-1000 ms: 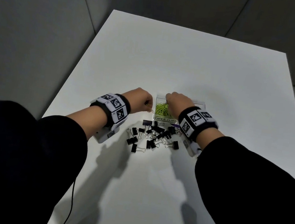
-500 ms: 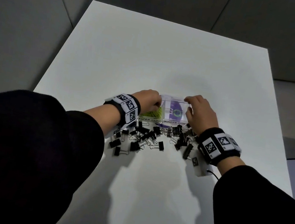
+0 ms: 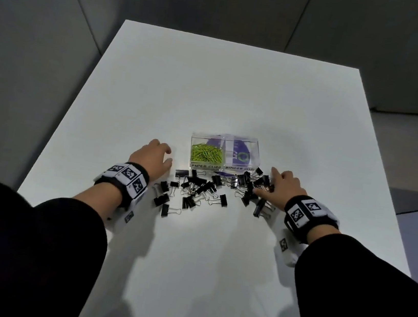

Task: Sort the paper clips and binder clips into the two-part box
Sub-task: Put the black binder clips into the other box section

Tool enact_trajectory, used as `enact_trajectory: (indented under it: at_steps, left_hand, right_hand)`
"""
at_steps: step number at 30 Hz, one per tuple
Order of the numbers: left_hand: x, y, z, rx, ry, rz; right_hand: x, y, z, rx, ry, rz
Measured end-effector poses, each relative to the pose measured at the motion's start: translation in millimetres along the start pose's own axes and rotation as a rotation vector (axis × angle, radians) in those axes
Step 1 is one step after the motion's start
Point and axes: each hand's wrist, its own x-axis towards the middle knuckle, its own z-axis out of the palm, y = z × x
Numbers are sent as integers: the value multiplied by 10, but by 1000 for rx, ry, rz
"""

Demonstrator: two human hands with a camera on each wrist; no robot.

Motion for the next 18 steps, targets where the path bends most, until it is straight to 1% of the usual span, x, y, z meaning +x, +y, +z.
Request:
enact_trajectory:
  at_steps: [1, 2, 3, 6, 9, 11, 12, 15, 16, 18]
  left_hand:
    - [-56, -55, 76, -11, -99, -66]
    - [-111, -84, 146, -28, -167, -100]
    - [-166, -92, 206, -56, -195, -109]
    - [-314, -5, 336, -162, -165, -89]
    - [-458, 175, 440, -184, -165, -49]
    - [-532, 281, 494, -158, -159, -17]
    - [-554, 313, 503, -133, -139, -7]
    - [-546, 321, 475, -33, -23, 31]
    - [-521, 312, 463, 0, -11, 61]
    - [-452, 313, 458, 69, -58, 136]
  right_hand:
    - [-14, -26, 17, -19, -6, -8]
    - [-33, -56, 31, -27, -12, -18]
    - [-55, -88, 54, -24, -16, -27]
    - [-166, -184, 160, 20, -12, -53]
    - [-312, -276, 304, 43, -4, -97]
    - [-391, -318, 368, 19, -19, -141]
    - [-413, -327, 372, 11, -2, -158]
    - [-358, -321, 274, 0, 139, -177]
    - [-305, -307, 226, -8, 161, -172]
    - [-179, -269, 144, -37, 135, -159]
